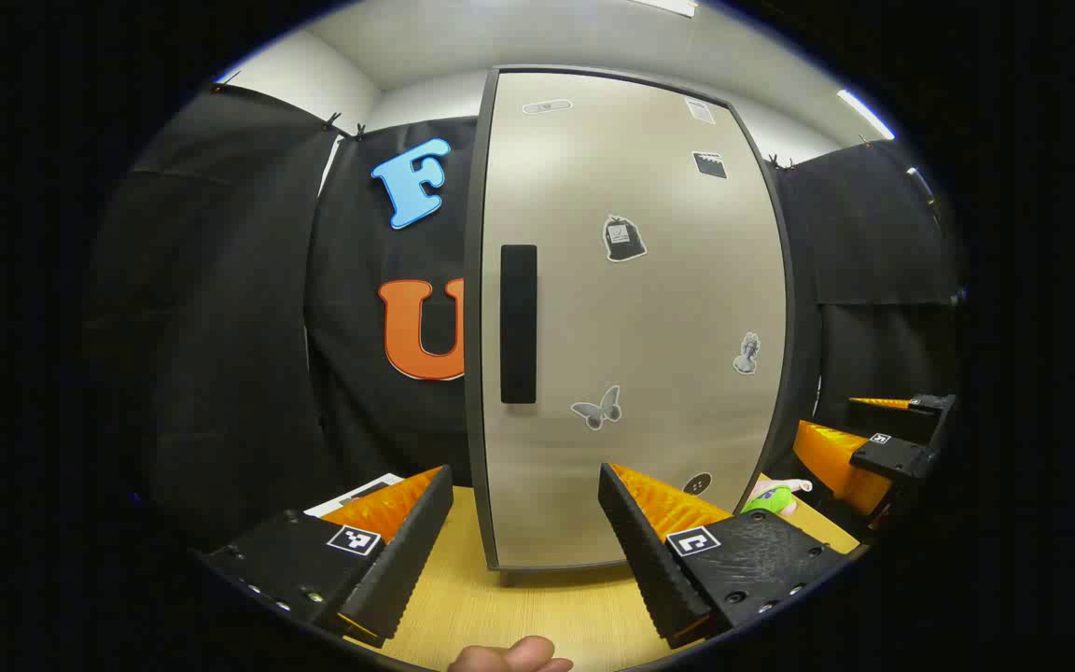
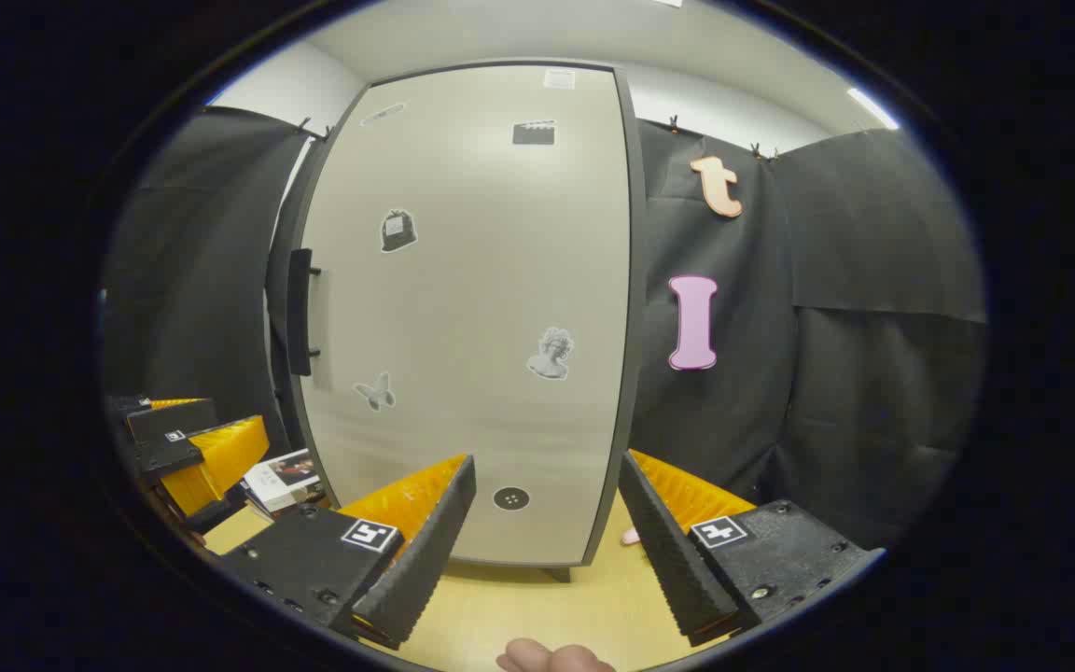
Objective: Open the cabinet door with the right hand, grasp the bottle in the cabinet with the left hand and place it on the coaster, then close the cabinet door with the right hand.
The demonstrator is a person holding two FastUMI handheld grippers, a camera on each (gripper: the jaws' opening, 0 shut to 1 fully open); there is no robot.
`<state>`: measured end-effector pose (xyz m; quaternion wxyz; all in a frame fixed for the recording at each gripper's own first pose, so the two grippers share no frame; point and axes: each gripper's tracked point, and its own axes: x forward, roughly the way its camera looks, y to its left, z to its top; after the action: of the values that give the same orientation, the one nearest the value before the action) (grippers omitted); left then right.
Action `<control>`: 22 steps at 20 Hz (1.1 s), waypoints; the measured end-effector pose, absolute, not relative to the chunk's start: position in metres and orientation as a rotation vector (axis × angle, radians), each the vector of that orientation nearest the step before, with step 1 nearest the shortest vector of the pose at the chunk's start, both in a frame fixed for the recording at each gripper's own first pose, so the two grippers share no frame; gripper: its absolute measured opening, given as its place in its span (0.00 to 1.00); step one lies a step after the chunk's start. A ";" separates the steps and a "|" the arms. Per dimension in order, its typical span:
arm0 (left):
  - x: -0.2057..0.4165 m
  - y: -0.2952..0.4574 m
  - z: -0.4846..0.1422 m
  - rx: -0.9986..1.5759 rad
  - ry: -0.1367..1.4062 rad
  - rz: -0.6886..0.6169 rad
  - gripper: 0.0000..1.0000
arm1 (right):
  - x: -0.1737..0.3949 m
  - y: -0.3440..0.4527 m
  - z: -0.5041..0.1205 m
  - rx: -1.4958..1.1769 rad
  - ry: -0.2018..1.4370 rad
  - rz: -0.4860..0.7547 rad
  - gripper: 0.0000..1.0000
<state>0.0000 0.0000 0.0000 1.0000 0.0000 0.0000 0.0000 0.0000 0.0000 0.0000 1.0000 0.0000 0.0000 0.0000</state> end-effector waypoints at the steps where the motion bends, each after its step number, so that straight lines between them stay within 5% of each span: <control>1: 0.000 -0.001 0.001 -0.001 -0.003 0.001 0.95 | 0.000 -0.001 0.001 0.002 -0.001 0.001 0.95; 22: 0.003 0.001 0.012 0.006 -0.045 -0.004 0.95 | 0.001 0.007 0.001 0.017 0.006 0.020 0.95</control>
<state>0.0029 0.0005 0.0116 0.9997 0.0030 -0.0224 -0.0020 0.0011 0.0065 0.0007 0.9999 0.0085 0.0029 0.0101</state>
